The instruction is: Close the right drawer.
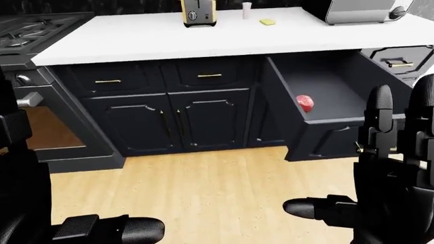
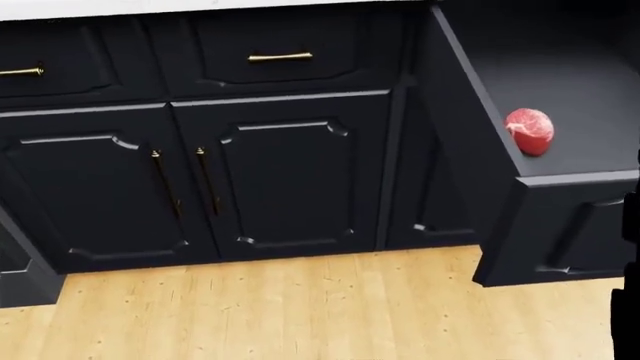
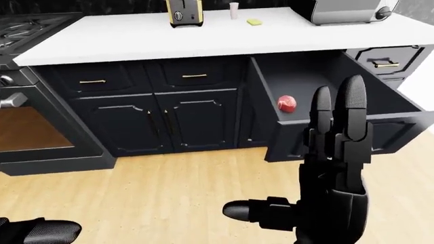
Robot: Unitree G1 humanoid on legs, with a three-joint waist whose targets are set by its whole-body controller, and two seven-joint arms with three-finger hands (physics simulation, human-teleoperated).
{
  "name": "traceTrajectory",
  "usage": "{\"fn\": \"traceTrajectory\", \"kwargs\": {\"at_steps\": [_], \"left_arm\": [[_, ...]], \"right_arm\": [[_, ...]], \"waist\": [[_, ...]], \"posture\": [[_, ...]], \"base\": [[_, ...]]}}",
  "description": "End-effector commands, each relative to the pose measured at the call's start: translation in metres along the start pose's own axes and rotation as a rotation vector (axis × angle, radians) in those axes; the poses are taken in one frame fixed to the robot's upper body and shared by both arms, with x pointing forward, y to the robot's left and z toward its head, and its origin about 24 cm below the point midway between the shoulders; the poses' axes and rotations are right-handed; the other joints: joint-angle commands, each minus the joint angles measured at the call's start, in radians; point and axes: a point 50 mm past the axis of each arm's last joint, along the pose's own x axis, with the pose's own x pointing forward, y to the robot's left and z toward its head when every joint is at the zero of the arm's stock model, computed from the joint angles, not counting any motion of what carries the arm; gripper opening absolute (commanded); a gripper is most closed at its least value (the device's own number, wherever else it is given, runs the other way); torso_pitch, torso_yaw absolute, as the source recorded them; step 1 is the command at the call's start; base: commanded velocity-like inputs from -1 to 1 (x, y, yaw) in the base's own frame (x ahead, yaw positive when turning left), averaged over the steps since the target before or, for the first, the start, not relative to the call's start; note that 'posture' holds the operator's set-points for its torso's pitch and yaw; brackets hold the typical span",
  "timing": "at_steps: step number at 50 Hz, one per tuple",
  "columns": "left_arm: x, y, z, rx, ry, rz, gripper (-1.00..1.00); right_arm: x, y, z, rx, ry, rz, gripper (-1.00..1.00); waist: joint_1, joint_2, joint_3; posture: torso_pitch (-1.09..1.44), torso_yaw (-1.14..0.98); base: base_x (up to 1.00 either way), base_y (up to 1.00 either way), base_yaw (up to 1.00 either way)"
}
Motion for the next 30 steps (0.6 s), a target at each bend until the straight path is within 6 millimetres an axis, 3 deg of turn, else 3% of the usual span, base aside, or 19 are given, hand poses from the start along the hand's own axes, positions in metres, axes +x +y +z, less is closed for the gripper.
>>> {"fn": "traceTrajectory", "kwargs": {"at_steps": [1, 5, 7, 16, 23, 28, 30], "left_arm": [[0.0026, 0.0004, 0.0071, 0.001, -0.045, -0.007, 1.00], [0.0016, 0.0007, 0.0078, 0.000, -0.046, -0.006, 1.00], [0.0015, 0.0008, 0.0080, 0.000, -0.046, -0.006, 1.00], [0.0012, 0.0016, 0.0089, -0.003, -0.048, -0.006, 1.00], [0.0016, -0.0009, 0.0076, -0.005, -0.048, -0.007, 1.00], [0.0009, -0.0008, 0.0078, -0.008, -0.049, -0.008, 1.00], [0.0013, -0.0003, 0.0081, -0.009, -0.049, -0.008, 1.00]], "right_arm": [[0.0013, 0.0005, 0.0101, 0.004, -0.060, 0.002, 1.00], [0.0014, 0.0004, 0.0110, 0.010, -0.060, 0.003, 1.00], [0.0017, 0.0004, 0.0112, 0.013, -0.060, 0.005, 1.00], [0.0019, 0.0012, 0.0114, 0.003, -0.064, 0.005, 1.00], [0.0047, 0.0005, 0.0101, 0.003, -0.061, 0.007, 1.00], [0.0036, 0.0005, 0.0108, 0.007, -0.062, 0.006, 1.00], [0.0031, 0.0007, 0.0103, 0.005, -0.062, 0.005, 1.00]], "waist": [[0.000, 0.002, -0.009], [0.002, 0.004, -0.020], [-0.002, 0.008, 0.004], [-0.009, 0.011, 0.013], [-0.012, 0.041, 0.022], [0.000, 0.020, 0.018], [0.004, -0.003, 0.013]], "posture": [[0.00, 0.00], [0.00, 0.00], [0.00, 0.00], [0.00, 0.00], [0.00, 0.00], [0.00, 0.00], [0.00, 0.00]], "base": [[0.00, 0.00, 0.00], [0.00, 0.00, -0.03], [0.00, 0.00, -0.23], [0.00, 0.00, -0.30], [0.00, 0.00, -0.29], [0.00, 0.00, -0.28], [0.00, 0.00, -0.28]]}}
